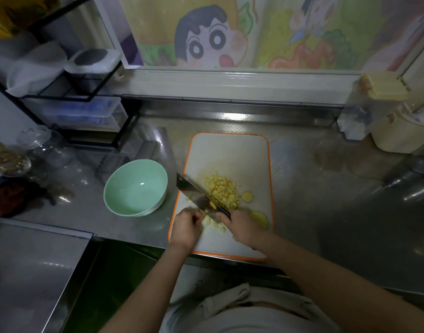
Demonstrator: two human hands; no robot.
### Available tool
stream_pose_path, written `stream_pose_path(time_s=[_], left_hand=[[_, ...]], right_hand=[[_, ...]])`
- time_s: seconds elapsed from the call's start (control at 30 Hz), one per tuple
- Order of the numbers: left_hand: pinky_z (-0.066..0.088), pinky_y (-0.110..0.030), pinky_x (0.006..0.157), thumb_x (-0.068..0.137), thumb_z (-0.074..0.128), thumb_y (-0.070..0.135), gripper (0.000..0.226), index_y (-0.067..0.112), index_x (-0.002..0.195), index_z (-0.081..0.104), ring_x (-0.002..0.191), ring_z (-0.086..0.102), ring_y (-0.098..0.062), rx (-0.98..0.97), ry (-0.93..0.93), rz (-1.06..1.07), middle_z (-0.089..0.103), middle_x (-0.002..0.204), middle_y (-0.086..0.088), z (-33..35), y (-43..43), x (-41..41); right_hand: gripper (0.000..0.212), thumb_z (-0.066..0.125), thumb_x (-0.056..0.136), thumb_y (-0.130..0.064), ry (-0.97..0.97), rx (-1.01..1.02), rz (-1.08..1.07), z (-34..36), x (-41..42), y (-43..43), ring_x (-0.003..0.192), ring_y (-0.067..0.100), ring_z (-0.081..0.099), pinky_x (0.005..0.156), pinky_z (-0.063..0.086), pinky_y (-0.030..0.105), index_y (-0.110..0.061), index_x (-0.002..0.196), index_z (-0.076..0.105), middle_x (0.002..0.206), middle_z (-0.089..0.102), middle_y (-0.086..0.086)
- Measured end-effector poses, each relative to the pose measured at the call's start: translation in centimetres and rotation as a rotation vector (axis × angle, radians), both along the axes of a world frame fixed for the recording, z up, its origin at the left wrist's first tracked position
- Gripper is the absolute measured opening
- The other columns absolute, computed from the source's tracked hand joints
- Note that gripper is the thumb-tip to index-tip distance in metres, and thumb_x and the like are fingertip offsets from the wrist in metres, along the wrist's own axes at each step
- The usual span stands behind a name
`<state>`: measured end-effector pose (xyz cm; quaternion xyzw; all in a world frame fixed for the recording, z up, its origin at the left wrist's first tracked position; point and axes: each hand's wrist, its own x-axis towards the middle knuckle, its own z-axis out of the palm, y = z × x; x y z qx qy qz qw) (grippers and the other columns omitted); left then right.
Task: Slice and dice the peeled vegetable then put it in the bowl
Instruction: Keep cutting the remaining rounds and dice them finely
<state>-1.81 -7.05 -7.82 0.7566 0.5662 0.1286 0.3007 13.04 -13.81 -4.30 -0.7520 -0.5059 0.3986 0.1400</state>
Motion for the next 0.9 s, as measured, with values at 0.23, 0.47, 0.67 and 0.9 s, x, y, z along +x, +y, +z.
stream_pose_path(time_s=[0.23, 0.47, 0.67, 0.9], left_hand=[[0.039, -0.020, 0.061, 0.079, 0.056, 0.002, 0.012, 0.011, 0.085, 0.062, 0.070, 0.062, -0.021, 0.025, -0.106, 0.136, 0.067, 0.078, -0.005, 0.6, 0.2, -0.5], [0.049, -0.027, 0.071, 0.079, 0.061, 0.002, 0.014, 0.012, 0.088, 0.062, 0.078, 0.062, -0.022, -0.031, -0.108, 0.085, 0.064, 0.082, -0.002, 0.8, 0.6, 0.5], [0.045, -0.030, 0.073, 0.083, 0.065, 0.022, 0.016, 0.007, 0.086, 0.063, 0.087, 0.061, -0.029, -0.026, -0.023, 0.116, 0.063, 0.094, -0.012, 0.9, 0.3, 0.3], [0.044, -0.031, 0.081, 0.079, 0.069, 0.022, 0.021, 0.007, 0.092, 0.063, 0.095, 0.058, -0.031, -0.032, 0.016, 0.124, 0.058, 0.104, -0.013, 0.7, -0.9, 0.5]], right_hand=[[0.048, 0.037, 0.100, -0.039, 0.062, 0.018, -0.013, 0.1, 0.0, -0.3, 0.048, 0.013, 0.037, 0.045, 0.025, 0.024, -0.016, 0.058, 0.036, 0.055, 0.039, 0.001], [0.044, 0.039, 0.099, -0.042, 0.094, 0.074, -0.068, 0.1, -0.1, -0.4, 0.064, 0.022, 0.052, 0.058, 0.036, 0.028, -0.018, 0.061, 0.042, 0.059, 0.046, 0.000], [0.042, 0.041, 0.098, -0.042, 0.114, 0.127, -0.085, 0.2, 0.2, -0.5, 0.055, 0.013, 0.045, 0.050, 0.032, 0.024, -0.020, 0.062, 0.042, 0.059, 0.045, -0.002], [0.042, 0.040, 0.098, -0.042, 0.046, 0.113, -0.021, 0.4, -0.2, -0.4, 0.055, 0.011, 0.044, 0.048, 0.031, 0.022, -0.020, 0.063, 0.042, 0.060, 0.045, -0.002]])
